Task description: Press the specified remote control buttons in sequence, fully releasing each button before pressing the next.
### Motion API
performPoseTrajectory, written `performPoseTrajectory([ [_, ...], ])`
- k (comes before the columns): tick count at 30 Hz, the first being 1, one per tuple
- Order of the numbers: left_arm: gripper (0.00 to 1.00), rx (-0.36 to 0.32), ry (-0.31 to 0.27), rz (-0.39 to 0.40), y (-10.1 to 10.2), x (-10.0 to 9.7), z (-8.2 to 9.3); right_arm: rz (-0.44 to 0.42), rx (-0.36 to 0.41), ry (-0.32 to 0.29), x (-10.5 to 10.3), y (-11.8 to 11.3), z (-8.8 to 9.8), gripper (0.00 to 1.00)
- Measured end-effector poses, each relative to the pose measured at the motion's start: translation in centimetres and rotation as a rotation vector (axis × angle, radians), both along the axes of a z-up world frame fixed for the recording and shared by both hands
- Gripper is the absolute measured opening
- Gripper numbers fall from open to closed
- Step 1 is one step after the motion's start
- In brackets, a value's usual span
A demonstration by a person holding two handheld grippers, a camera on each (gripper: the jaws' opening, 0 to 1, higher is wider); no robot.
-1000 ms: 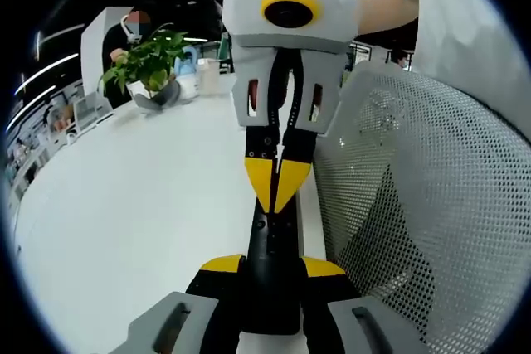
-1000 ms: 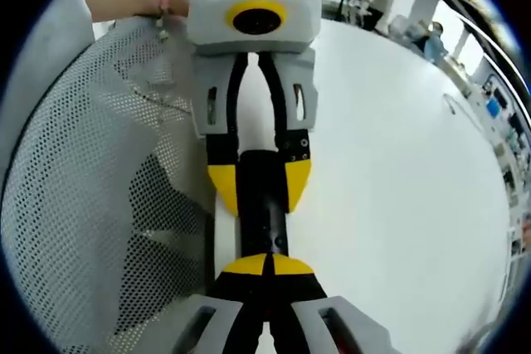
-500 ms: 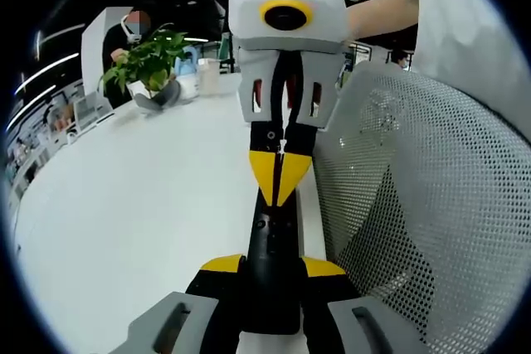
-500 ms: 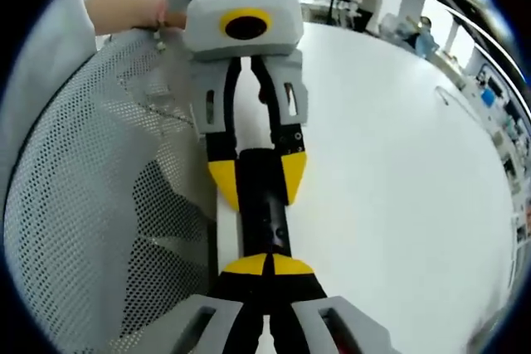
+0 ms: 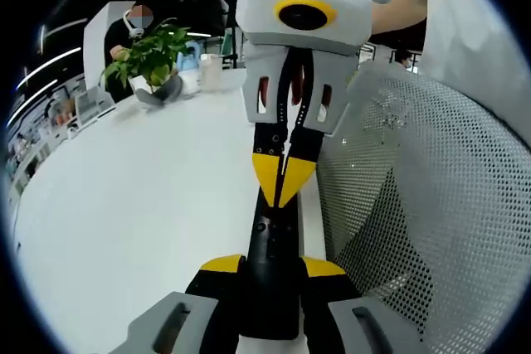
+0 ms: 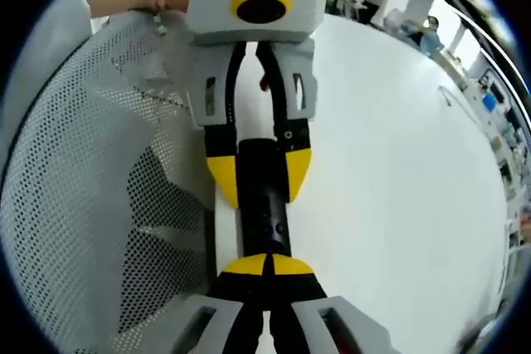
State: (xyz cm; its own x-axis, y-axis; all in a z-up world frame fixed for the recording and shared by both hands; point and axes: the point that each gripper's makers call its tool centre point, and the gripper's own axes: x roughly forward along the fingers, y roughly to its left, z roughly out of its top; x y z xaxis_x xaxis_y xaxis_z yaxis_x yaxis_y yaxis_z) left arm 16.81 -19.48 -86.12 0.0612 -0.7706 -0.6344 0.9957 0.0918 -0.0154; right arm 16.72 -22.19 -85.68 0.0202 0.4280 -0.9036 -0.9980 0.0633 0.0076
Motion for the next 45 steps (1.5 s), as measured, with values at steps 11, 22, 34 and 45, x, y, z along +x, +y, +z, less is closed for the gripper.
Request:
performPoseTrajectory([
  [11,0.25,-0.011,0.003,0.0,0.0,0.0,0.1,-0.02,0.069,0.02,-0.2,-0.4,0.3,0.0],
  [22,0.25,-0.014,0.007,-0.002,0.0,0.0,0.1,-0.002,0.008,-0.012,-0.2,-1.3,0.2,0.0],
  [34,0.25,-0.014,0.011,-0.002,0.0,-0.1,0.1,0.206,-0.111,-0.162,-0.3,-1.3,0.0,0.0],
  [45,0.25,-0.013,0.009,-0.001,0.0,-0.1,0.1,0.358,-0.264,-0.259,-0.3,-1.0,-0.3,0.0],
])
